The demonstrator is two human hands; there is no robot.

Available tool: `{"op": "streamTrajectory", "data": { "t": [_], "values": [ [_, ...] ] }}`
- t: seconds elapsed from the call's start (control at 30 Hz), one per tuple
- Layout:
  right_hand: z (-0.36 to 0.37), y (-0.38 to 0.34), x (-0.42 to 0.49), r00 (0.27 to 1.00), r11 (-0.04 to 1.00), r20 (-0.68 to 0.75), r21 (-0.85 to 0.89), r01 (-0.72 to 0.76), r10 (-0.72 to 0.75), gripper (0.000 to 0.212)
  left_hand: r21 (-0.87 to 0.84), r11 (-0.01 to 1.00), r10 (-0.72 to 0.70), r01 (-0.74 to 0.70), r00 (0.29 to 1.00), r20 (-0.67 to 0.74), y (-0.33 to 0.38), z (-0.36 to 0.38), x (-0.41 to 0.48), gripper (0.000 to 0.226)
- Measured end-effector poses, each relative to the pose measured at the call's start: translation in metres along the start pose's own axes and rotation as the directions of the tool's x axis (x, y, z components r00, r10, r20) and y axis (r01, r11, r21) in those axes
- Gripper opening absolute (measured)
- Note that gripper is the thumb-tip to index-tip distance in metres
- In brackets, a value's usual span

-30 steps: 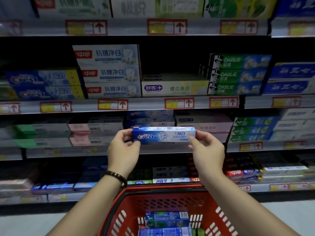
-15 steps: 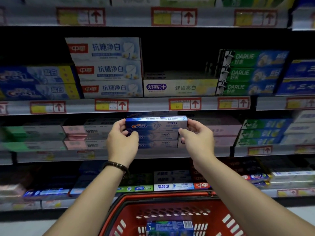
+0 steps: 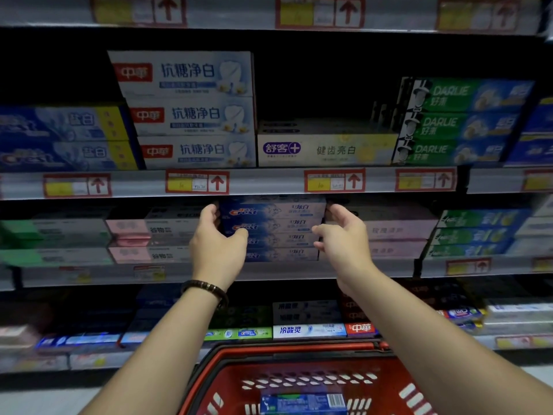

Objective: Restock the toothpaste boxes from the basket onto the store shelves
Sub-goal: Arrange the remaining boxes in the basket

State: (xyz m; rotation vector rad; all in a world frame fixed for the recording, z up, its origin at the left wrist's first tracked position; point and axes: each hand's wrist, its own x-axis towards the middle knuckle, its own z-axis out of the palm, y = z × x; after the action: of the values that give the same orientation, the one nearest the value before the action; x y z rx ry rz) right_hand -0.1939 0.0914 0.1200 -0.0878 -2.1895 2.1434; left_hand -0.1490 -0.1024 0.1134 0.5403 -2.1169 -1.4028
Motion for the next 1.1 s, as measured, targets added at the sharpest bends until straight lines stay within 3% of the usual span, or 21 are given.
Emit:
{"op": "streamTrajectory", "data": {
  "t": [0.33, 0.53, 0.93, 1.1],
  "values": [
    [0.001, 0.006, 0.007, 1.0, 0.998, 0.008, -0.066, -0.023, 0.024, 0.076, -0.01, 1.0, -0.02, 0.02, 0.999, 0.026, -0.003, 0.003, 0.005, 0.066],
    [0.003, 0.008, 0.008, 0.999, 0.997, 0.001, -0.076, -0.033, 0.033, 0.08, -0.098, 0.992, -0.075, 0.082, 0.995, 0.072, -0.002, 0.006, 0.006, 0.077],
    [-0.003, -0.004, 0.002, 0.997, 0.998, 0.052, -0.032, -0.062, 0.064, 0.07, -0.133, 0.984, -0.102, 0.118, 0.987, 0.127, -0.002, 0.007, 0.008, 0.074],
    [-0.001, -0.006, 0.004, 0.995, 0.997, 0.081, -0.037, -0.064, 0.066, 0.079, -0.135, 0.983, -0.104, 0.122, 0.986, 0.131, 0.0, 0.006, 0.007, 0.077]
  ]
}}
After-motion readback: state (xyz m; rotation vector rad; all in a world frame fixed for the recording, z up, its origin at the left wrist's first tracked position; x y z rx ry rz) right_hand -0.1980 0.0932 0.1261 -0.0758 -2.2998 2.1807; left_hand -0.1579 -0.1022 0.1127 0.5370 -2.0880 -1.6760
